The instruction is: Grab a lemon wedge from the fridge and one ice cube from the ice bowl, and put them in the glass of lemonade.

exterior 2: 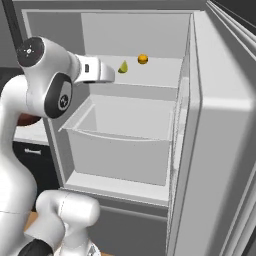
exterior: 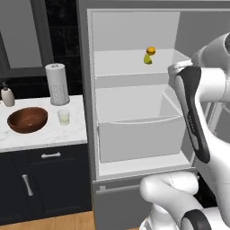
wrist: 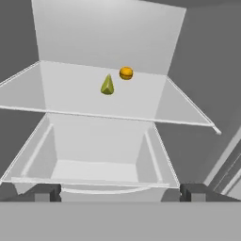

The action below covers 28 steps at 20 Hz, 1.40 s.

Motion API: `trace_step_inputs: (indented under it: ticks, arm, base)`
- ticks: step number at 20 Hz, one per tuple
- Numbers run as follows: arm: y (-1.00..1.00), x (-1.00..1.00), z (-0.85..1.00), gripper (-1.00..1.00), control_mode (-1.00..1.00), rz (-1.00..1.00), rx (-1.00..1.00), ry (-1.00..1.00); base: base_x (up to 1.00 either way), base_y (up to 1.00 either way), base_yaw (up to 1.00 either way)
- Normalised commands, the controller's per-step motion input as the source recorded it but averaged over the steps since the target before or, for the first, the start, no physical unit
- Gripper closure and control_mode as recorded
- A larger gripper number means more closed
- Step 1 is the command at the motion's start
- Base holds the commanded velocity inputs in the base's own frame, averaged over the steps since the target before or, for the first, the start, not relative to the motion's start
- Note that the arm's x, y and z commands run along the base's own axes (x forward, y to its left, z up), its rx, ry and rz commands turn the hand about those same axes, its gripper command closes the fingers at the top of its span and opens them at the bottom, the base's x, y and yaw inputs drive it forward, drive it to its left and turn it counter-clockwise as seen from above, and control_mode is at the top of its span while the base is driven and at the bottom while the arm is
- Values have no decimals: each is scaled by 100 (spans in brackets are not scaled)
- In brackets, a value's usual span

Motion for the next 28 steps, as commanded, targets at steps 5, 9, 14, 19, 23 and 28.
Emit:
trace_step_inputs:
  ticks: [5, 9, 14, 19, 23, 28]
  arm:
    - [1, 28, -16, -100, -100, -8, 16, -3]
    - [3, 31, 0, -100, -100, -1, 19, 0]
    - [7, 34, 0, -100, -100, 0, 8, 0]
    - [0, 36, 0, -100, -100, 0, -1, 0]
    - [0, 49, 0, -100, -100, 2, -1, 0]
    - [0, 54, -1, -100, -100, 1, 0, 8]
  base:
    - [0, 0, 0]
    - [0, 0, 0]
    - [0, 0, 0]
    - [0, 0, 0]
    - [0, 0, 0]
    - [0, 0, 0]
